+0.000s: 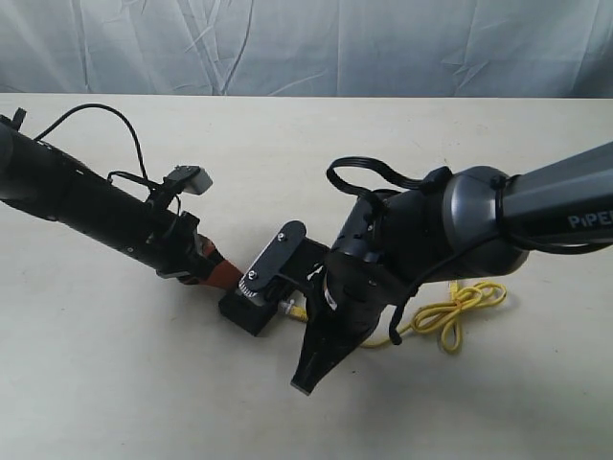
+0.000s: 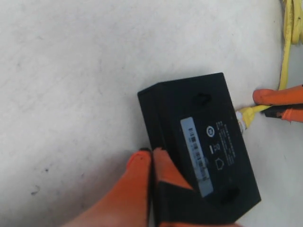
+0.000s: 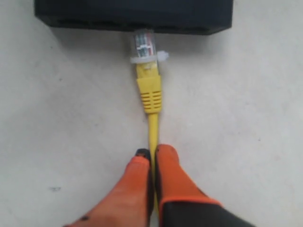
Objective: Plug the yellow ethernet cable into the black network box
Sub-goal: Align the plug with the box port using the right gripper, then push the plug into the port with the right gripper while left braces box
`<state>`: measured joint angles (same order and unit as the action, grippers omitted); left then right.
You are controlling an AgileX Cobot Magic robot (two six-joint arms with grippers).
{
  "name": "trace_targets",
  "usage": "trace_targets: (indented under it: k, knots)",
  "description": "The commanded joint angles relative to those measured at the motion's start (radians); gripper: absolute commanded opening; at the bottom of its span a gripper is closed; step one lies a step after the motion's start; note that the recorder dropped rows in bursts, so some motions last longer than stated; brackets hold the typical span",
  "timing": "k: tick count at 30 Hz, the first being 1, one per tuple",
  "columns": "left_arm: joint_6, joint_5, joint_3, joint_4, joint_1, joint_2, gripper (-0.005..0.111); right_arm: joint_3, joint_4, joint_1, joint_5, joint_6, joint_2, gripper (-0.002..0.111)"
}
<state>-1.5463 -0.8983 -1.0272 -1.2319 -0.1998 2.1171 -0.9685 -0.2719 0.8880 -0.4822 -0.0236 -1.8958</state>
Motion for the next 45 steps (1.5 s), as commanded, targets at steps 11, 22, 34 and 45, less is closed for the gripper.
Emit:
trace_targets:
  k: [11,22,34,45]
  knots:
    - [0.003,0.02,-0.003,-0.002,-0.002,0.006,0.0,0.003,-0.013,-0.001,0.017,0.006,0.0,-0.001]
    - [0.003,0.02,-0.003,-0.006,-0.002,0.006,0.0,-0.212,0.014,-0.001,-0.367,0.044,0.002,-0.001]
    - [0.003,0.02,-0.003,-0.006,-0.002,0.006,0.0,-0.248,0.068,0.0,-0.419,0.163,-0.063,-0.001]
    - [0.003,0.02,-0.003,-0.008,-0.002,0.006,0.0,-0.248,0.089,0.0,-0.363,0.212,-0.086,-0.001]
